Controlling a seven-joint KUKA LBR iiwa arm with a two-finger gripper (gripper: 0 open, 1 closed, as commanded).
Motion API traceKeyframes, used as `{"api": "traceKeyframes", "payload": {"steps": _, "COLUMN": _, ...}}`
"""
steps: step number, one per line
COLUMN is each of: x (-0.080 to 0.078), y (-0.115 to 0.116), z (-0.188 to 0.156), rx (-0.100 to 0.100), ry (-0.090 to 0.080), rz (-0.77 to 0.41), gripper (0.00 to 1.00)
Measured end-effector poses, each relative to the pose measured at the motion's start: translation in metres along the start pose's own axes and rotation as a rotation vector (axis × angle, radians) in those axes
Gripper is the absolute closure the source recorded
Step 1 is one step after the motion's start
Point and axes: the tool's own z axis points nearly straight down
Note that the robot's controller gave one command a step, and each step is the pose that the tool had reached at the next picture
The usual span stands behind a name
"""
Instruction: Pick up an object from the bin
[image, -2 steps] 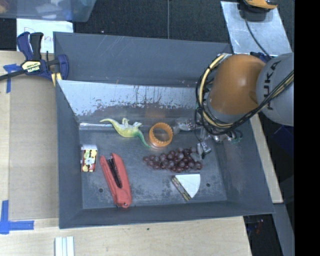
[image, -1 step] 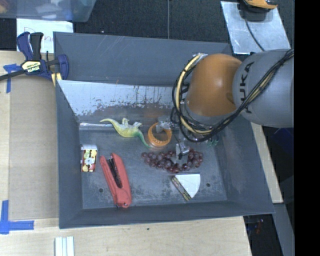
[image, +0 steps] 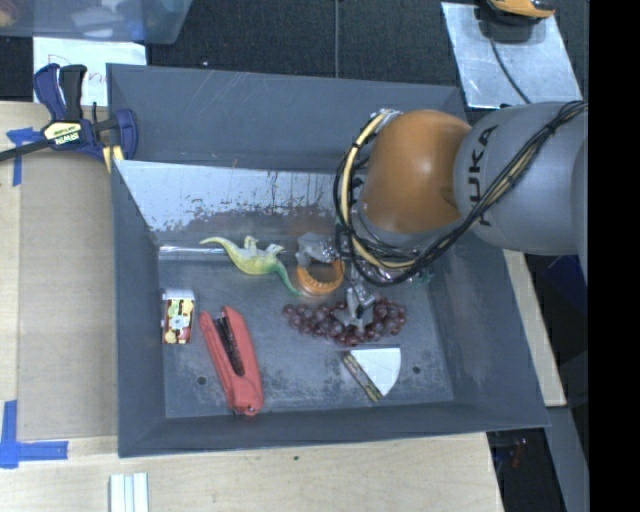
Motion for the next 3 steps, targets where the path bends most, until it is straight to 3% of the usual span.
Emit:
{"api": "traceKeyframes", "payload": {"steps": 1, "x": -0.018, "y": 0.061, "z": 0.018, "rx": 0.001, "ry": -0.008, "rz": 0.218, "gripper": 1.00}}
{"api": "traceKeyframes", "payload": {"steps": 2, "x": -0.017, "y": 0.060, "z": 0.018, "rx": 0.002, "ry": -0.008, "rz": 0.218, "gripper": 1.00}}
{"api": "traceKeyframes", "payload": {"steps": 3, "x": -0.017, "y": 0.059, "z": -0.059, "rx": 0.001, "ry": -0.004, "rz": 0.200, "gripper": 1.00}}
